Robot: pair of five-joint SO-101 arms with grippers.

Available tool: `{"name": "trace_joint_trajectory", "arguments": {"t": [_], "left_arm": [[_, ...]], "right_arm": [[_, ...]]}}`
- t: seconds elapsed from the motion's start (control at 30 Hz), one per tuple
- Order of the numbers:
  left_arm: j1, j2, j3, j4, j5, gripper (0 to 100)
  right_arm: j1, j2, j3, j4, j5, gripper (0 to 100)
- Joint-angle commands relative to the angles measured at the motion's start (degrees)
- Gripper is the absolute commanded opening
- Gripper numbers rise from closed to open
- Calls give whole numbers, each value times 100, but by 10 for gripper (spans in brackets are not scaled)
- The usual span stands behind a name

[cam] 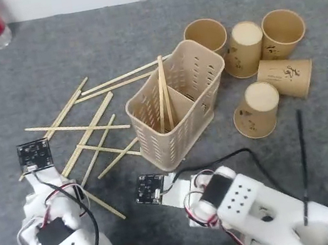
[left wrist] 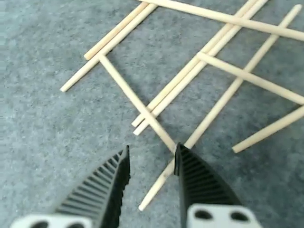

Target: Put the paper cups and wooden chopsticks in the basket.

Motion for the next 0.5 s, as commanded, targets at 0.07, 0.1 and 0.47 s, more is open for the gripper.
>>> {"name": "trace_joint_trajectory", "arguments": {"t": [0.07, 0.1, 0.47], "left_arm": [[-35, -79, 31, -141, 79, 148], [-35, -79, 31, -141, 79, 148], [-35, -79, 40, -149, 79, 148]], "right_arm": [[-48, 681, -510, -84, -220, 216], [-48, 787, -580, -75, -220, 216], [-31, 2053, -1407, 321, 255, 212]]}}
